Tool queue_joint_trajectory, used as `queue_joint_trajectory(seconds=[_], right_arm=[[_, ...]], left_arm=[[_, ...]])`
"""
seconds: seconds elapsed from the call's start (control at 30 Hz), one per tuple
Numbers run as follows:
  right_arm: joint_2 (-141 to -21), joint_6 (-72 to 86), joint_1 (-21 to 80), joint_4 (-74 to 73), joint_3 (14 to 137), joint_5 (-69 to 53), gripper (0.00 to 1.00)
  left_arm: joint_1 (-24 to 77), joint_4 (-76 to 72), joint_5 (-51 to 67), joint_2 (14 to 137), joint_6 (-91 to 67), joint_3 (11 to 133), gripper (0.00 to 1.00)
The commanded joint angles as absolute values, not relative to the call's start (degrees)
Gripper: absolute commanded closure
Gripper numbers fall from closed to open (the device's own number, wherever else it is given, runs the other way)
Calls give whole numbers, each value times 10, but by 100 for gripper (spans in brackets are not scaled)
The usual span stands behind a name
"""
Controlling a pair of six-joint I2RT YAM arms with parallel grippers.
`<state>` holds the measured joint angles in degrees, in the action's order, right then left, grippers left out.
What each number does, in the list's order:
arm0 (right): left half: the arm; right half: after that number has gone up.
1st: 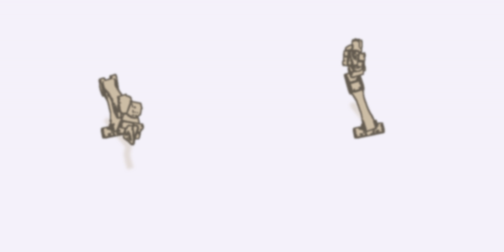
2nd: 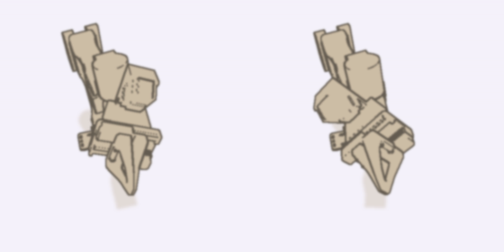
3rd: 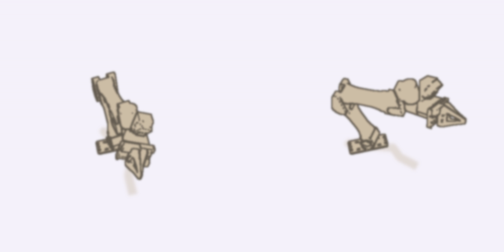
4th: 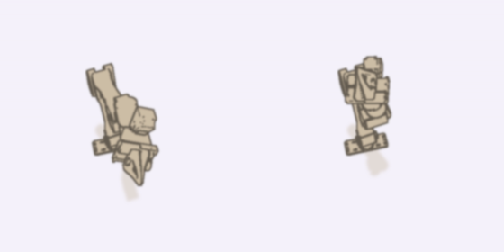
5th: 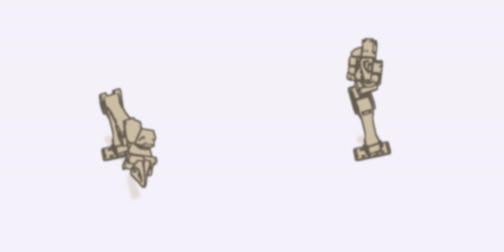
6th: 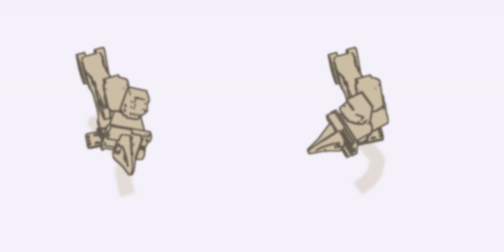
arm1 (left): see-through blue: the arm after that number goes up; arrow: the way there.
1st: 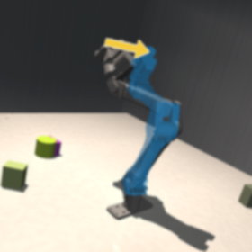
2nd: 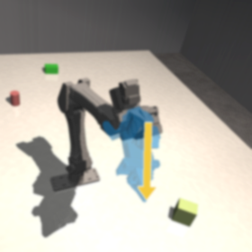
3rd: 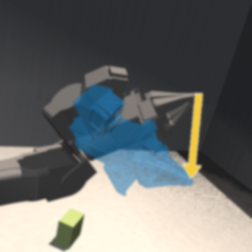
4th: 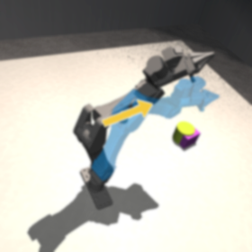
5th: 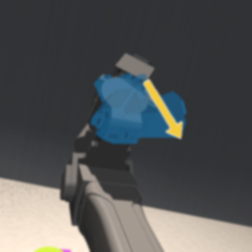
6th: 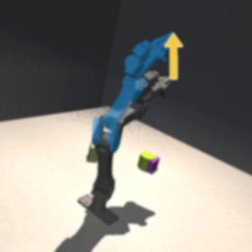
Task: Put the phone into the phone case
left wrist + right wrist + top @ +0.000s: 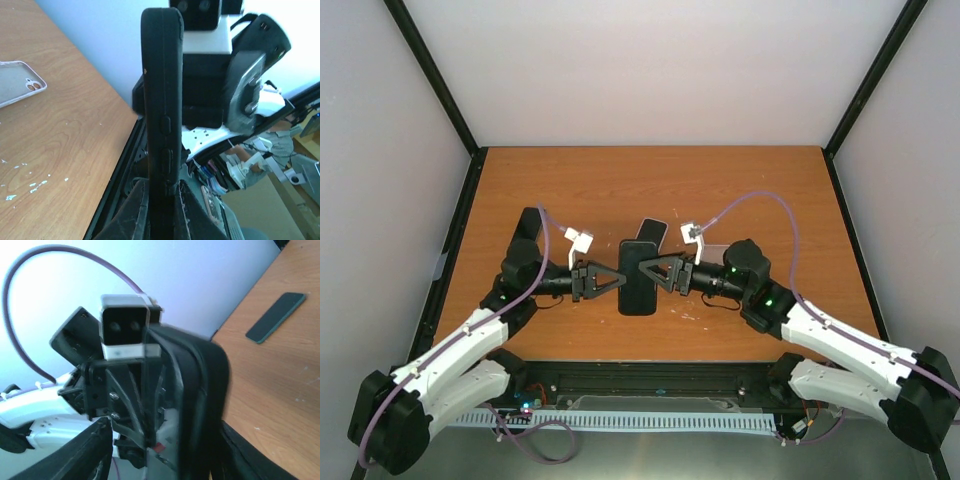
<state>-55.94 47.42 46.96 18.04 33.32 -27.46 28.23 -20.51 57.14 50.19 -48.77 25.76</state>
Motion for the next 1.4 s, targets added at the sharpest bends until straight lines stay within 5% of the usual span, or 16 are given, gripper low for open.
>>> queue_joint_trajectory(seconds=[0.0, 0.2, 0.5, 0.87, 1.2, 1.37], right_arm=[[-524, 417, 472, 88, 383, -258, 42], [-528, 405, 470, 26, 444, -267, 31], [-533, 400, 470, 19, 470, -302, 45], [-538, 374, 470, -44, 473, -298, 43], [-517, 373, 470, -73, 476, -261, 96], [-516, 389, 470, -108, 490, -213, 97]], left_arm=[[282, -212, 618, 493, -428, 272, 100], [282, -208, 663, 483, -403, 274, 100], [282, -144, 677, 484, -360, 287, 100], [282, -137, 661, 489, -355, 291, 100], [282, -39, 570, 492, -310, 314, 100], [282, 19, 524, 526, -278, 337, 100]])
